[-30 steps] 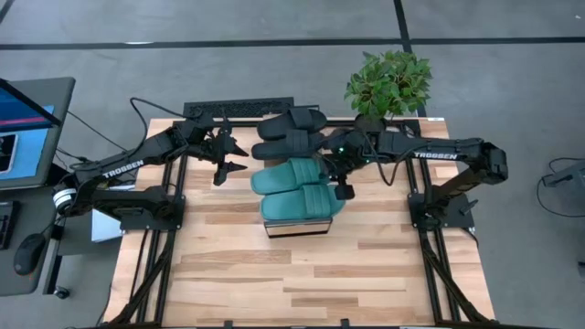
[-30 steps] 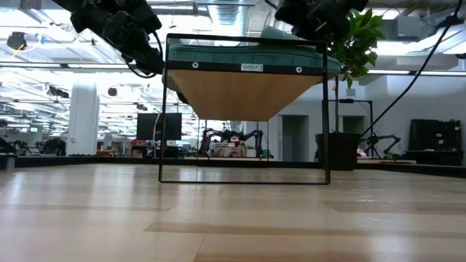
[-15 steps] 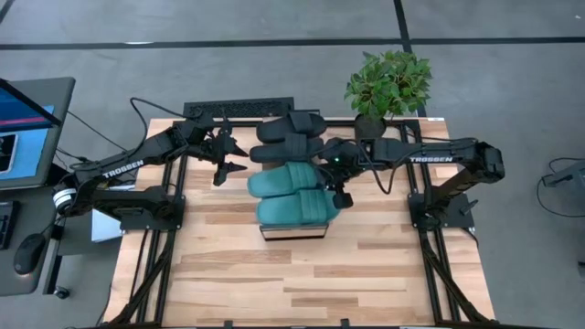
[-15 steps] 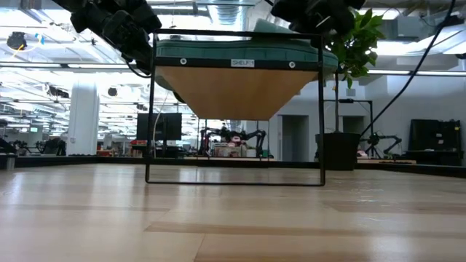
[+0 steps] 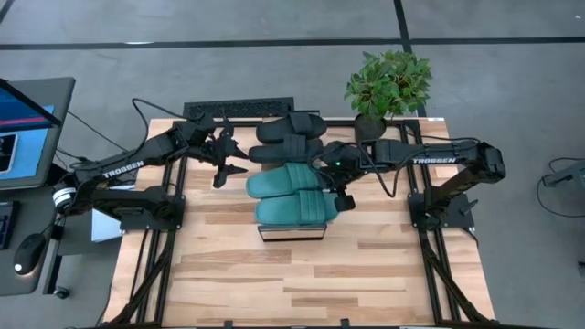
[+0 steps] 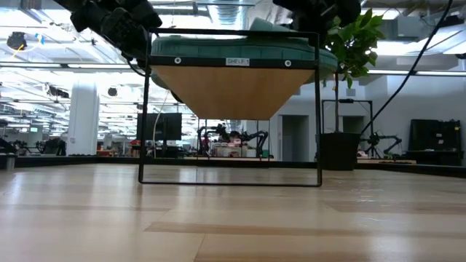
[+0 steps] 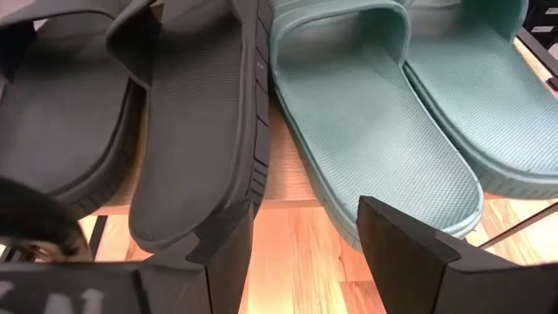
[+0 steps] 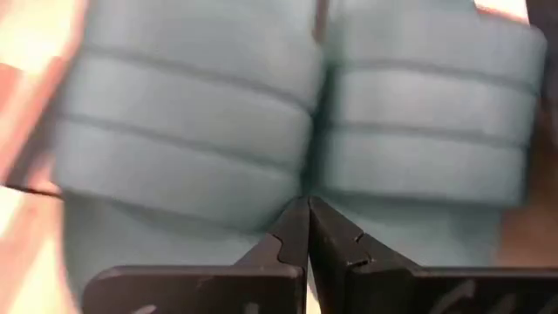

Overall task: Pick and place slides into the shelf
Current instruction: Adjust the slippers on the shelf

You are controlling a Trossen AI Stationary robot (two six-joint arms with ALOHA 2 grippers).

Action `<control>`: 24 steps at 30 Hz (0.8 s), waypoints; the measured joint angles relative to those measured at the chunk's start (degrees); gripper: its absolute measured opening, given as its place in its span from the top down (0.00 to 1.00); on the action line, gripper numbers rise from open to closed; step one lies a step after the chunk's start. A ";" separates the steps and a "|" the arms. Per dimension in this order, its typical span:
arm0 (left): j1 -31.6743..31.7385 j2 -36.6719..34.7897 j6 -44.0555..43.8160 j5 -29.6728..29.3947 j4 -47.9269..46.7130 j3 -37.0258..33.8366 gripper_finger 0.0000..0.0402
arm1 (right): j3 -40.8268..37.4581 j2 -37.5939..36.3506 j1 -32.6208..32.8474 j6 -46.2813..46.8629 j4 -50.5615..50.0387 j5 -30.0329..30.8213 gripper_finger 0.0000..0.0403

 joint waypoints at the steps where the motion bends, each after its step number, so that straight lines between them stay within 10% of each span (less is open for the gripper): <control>1: 0.00 0.00 0.02 0.00 0.00 0.02 0.52 | 0.00 0.00 -0.06 0.00 -0.16 1.98 1.00; 6: -0.02 0.00 0.57 -0.02 0.15 0.00 0.52 | 0.00 0.00 -0.71 -2.39 1.30 9.65 1.00; 24: -0.02 0.00 2.58 0.04 4.18 0.00 0.52 | 4.38 0.00 -3.97 -12.22 7.43 7.46 1.00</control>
